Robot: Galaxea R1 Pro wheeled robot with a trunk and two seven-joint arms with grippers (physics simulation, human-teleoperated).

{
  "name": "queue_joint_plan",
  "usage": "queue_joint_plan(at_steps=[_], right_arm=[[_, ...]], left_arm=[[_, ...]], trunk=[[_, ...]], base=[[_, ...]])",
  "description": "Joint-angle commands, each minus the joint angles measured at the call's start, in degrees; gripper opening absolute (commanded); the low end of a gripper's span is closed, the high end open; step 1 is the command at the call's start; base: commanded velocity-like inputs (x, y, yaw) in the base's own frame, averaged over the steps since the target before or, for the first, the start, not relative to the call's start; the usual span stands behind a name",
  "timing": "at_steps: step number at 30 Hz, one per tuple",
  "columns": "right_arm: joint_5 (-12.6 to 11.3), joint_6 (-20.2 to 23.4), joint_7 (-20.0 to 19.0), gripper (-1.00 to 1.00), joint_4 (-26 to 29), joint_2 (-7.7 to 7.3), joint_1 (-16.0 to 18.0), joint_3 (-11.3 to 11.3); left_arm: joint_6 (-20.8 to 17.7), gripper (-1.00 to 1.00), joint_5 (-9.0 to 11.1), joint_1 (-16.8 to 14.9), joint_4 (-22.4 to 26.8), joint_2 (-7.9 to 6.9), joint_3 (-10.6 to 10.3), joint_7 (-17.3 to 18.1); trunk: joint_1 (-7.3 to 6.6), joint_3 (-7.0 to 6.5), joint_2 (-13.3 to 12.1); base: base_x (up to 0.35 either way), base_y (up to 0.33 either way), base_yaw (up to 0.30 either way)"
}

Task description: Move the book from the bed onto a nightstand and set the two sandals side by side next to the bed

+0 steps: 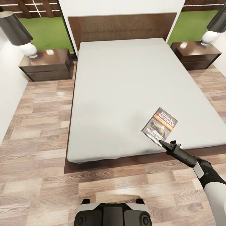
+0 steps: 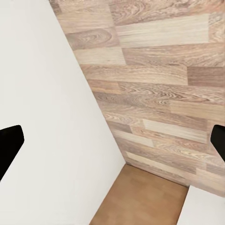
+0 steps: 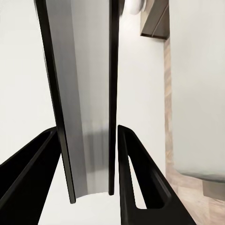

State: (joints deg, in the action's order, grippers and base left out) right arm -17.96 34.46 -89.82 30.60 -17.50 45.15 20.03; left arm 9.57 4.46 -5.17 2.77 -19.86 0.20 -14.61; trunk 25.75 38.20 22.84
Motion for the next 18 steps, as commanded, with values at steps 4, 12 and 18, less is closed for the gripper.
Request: queue_joint_plan(at_steps=[4, 12, 18], right_arm=[[-0.2, 0.6, -0.2, -1.00, 0.0, 0.00, 0.0, 0.0], [-0.2, 0.6, 1.4, -1.00, 0.1, 1.14, 0.1, -0.1], [0.2, 0.7, 3.2, -1.00, 1.4, 4.19, 0.1, -0.3]], left_arm=[[0.3, 1.00, 0.5, 0.0, 0.0, 0.00, 0.0, 0.0], [0.3, 1.00, 0.5, 0.0, 0.0, 0.01, 0.0, 0.0], [0.8, 1.00, 0.5, 0.0, 0.0, 0.00, 0.0, 0.1]], trunk=[[0.03, -0.31, 0.1], [0.03, -1.05, 0.1], [0.03, -1.61, 0.1]], base=[[0.000, 0.000, 0.000], [0.000, 0.000, 0.000], [0.000, 0.000, 0.000]])
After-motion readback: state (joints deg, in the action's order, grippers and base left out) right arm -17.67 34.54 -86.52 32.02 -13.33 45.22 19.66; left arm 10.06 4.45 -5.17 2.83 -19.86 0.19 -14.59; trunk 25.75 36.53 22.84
